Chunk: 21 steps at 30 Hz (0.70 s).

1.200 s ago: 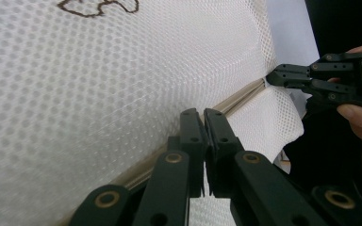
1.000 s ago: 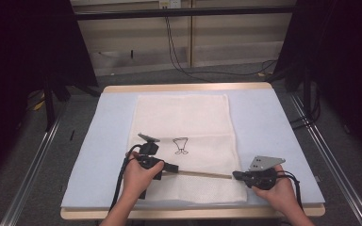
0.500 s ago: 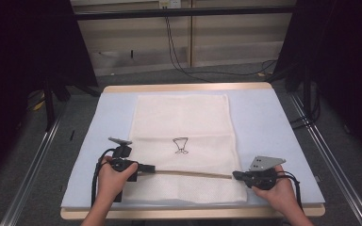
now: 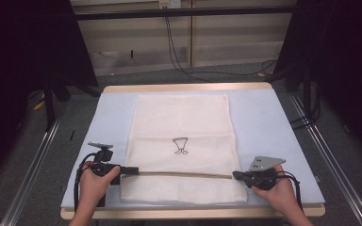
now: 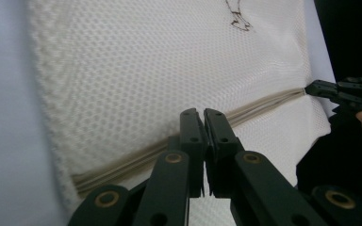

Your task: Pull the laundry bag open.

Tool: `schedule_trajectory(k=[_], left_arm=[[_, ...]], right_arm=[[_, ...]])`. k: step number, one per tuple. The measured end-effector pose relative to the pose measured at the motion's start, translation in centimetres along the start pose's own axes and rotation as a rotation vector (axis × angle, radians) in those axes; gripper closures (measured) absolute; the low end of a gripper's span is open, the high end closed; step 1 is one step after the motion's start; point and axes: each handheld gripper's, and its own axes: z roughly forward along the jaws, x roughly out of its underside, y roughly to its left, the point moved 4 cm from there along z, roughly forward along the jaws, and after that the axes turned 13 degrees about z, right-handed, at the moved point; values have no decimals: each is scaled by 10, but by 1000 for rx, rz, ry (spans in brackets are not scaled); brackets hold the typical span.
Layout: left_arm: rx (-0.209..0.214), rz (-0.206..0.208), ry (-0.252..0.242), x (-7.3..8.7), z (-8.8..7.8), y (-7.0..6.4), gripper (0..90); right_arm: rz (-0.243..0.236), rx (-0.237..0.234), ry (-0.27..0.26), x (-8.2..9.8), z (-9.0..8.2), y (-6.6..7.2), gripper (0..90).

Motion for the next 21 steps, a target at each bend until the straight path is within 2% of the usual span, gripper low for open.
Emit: schedule_trajectory(k=[2,5,7,9,14,17,18,19,21], left_arm=[[-13,3,-2,1,-5,4,872],[-28,-26,-15,4,-12,11,872],[-38,-25,-15,7,-17,18,872],[-40,-53,-29,10,-21,22,872],[-76,-66,-26,19,-30,35,872],[-76,-78,-25,23,-32,39,872],[-71,-101,-36,23,-31,40,872],[-68,-85,-23,24,-31,42,872],[-62,-90,-29,25,-32,42,871]], right_arm=[[0,-4,-1,0,0,0,900],[0,-6,-3,0,0,0,900],[0,-6,-3,0,0,0,900],[3,-8,-5,0,0,0,900],[0,-6,-5,0,0,0,900],[5,-6,-5,0,0,0,900],[5,-7,-5,0,0,0,900],[4,-7,-4,0,0,0,900],[-1,-7,-4,0,0,0,900]])
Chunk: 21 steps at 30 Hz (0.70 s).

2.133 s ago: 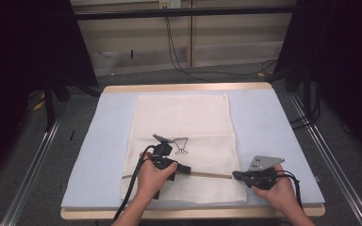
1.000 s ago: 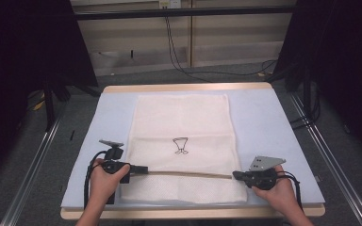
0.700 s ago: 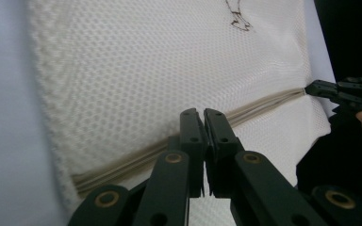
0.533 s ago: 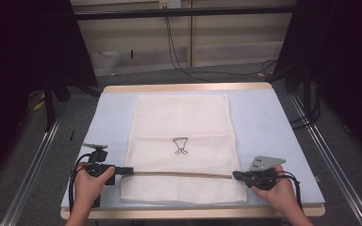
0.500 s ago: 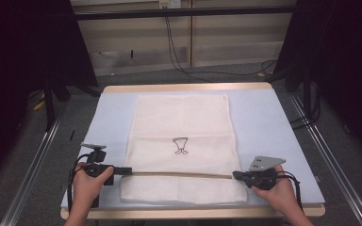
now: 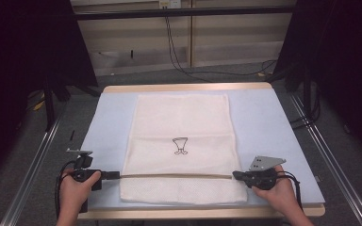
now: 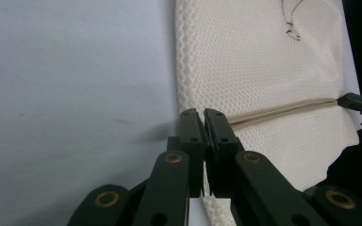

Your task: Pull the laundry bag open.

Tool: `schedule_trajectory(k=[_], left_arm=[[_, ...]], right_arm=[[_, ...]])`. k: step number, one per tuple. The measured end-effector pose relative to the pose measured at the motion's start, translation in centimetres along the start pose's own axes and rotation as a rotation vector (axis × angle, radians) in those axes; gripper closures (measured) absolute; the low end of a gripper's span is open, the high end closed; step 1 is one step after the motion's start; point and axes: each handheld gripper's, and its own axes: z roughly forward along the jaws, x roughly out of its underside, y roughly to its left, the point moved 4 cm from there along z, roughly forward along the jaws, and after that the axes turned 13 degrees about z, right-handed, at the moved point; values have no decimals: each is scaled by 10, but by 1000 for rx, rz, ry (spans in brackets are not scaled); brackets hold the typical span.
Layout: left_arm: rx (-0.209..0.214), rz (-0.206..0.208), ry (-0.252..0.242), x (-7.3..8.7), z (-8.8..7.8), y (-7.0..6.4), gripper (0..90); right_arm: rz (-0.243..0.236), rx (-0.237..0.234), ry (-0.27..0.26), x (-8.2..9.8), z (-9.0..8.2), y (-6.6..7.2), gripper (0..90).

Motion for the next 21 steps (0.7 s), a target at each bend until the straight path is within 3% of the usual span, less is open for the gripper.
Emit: schedule_trajectory(k=[4,6,7,8,9,10,12,13,14,15,17,21], left_arm=[[-6,10,5,-1,0,-2,865],[-24,23,-9,-4,-4,-3,798],[-27,18,-49,-7,-7,-4,758],[-26,42,-77,-9,-11,-2,704],[-31,47,-116,-12,-13,-2,635],[-51,62,-137,-14,-14,-1,608],[-118,104,-166,-17,-13,6,568],[-144,118,-187,-19,-11,8,489],[-172,118,-221,-21,-8,9,451],[-204,143,-216,-22,-7,12,425],[-274,200,-253,-28,-5,16,361],[-374,273,-259,-35,-1,22,282]], right_arm=[[-7,4,4,0,0,0,900],[-7,-2,3,-1,-1,0,900],[-11,5,6,-3,-3,0,900],[-11,11,1,-5,-5,-1,899],[2,22,-19,-7,-8,-3,822],[23,49,-56,-10,-11,-7,706],[62,65,-122,-15,-18,-16,628],[97,90,-147,-16,-22,-22,522],[113,109,-153,-15,-23,-25,478],[122,135,-149,-14,-24,-30,444],[134,188,-129,-9,-24,-39,375],[171,249,-110,-3,-25,-57,290]])
